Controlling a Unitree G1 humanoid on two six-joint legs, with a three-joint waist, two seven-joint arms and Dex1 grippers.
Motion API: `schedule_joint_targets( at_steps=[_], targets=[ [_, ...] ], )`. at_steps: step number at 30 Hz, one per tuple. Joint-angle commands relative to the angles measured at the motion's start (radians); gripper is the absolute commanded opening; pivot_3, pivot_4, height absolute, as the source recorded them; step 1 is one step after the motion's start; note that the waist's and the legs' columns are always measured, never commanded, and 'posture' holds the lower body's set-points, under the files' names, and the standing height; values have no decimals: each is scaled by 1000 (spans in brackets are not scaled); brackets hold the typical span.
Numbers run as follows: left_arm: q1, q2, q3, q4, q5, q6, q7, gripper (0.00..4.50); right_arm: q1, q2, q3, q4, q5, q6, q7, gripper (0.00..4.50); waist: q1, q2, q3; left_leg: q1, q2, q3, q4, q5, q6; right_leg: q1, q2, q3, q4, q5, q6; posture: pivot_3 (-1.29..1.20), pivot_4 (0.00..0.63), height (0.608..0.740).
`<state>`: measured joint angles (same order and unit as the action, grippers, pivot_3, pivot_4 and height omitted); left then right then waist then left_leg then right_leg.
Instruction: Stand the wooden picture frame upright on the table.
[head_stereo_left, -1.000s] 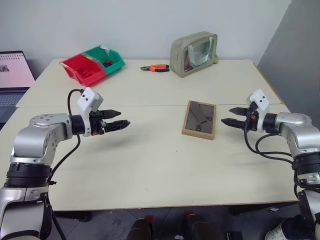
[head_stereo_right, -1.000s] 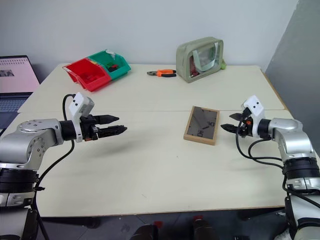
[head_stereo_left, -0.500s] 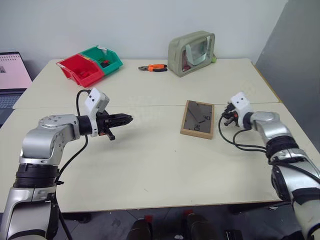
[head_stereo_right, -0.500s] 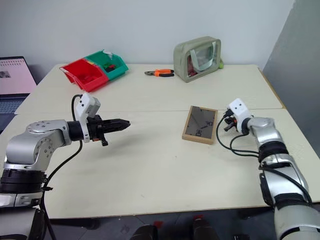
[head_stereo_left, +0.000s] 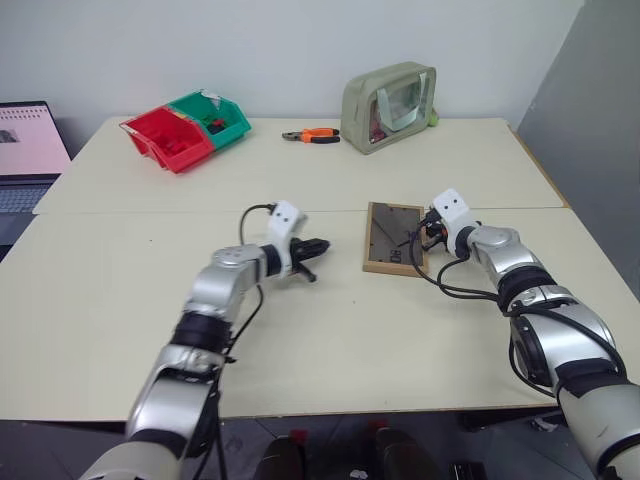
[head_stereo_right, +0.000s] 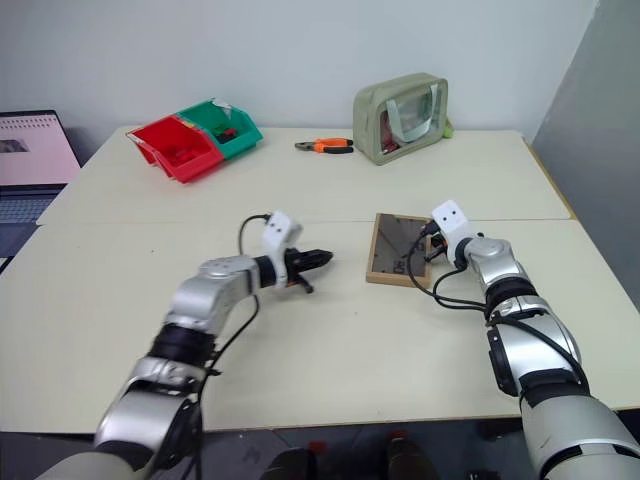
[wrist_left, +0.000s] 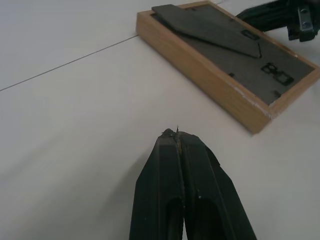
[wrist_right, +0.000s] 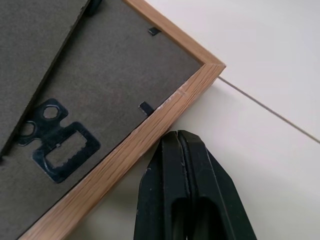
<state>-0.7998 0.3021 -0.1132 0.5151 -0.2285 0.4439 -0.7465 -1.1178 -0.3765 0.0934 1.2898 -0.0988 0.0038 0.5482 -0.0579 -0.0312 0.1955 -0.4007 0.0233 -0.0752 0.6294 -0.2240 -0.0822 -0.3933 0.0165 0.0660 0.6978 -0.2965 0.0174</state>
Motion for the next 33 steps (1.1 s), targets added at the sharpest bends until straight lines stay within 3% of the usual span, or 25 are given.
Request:
schedule_joint_targets(
  at_steps=[1, 9, 13, 20, 24, 29, 33],
  targets=[
    [-53, -43, -22, 58, 39, -50, 2, 54, -26, 23, -26, -31, 14, -24, 28, 0, -10, 0, 0, 0, 0, 1, 0, 0, 0, 0, 0, 1, 0, 0, 0, 0, 150, 740],
    [29, 4, -69, -102, 57, 155, -34, 54, 26, 103, -36, -128, 35, -12, 117, 0, -42, 1, 0, 2, 2, 1, -1, 0, 0, -1, 1, 2, 2, 0, 0, 0, 150, 740],
    [65, 25, -14, -203, 36, 217, 12, 54, 56, 140, -24, -200, 37, 17, 132, 0, -48, 1, -1, 3, 3, 1, -1, 0, 0, 0, 1, 3, 3, 0, 0, 0, 150, 740],
    [17, 27, 108, -203, -12, 242, 100, 54, 64, 158, -9, -209, 15, 25, 117, 0, -49, 1, -1, 4, 3, 1, 0, 0, 0, 0, 1, 2, 6, 0, 0, 0, 150, 740],
    [30, 83, 131, -250, -29, 286, 83, 54, 55, 163, -6, -197, 6, 20, 109, 0, -47, 1, -1, 2, 3, 0, 0, 0, 0, -2, 1, 2, 6, 0, 0, 0, 150, 740],
    [61, 129, 112, -194, 17, 235, 94, 54, 40, 181, -5, -184, 1, 18, 95, 0, -46, 1, -1, 2, 3, 0, 0, 0, 0, -2, 0, 2, 6, 0, 0, 0, 150, 740],
    [45, 96, 88, -68, 54, 148, 108, 54, 23, 203, -5, -167, -2, 11, 79, 0, -45, 1, -1, 2, 3, 0, 0, 0, 0, -2, 0, 2, 6, 0, 0, 0, 150, 740]
  ],
)
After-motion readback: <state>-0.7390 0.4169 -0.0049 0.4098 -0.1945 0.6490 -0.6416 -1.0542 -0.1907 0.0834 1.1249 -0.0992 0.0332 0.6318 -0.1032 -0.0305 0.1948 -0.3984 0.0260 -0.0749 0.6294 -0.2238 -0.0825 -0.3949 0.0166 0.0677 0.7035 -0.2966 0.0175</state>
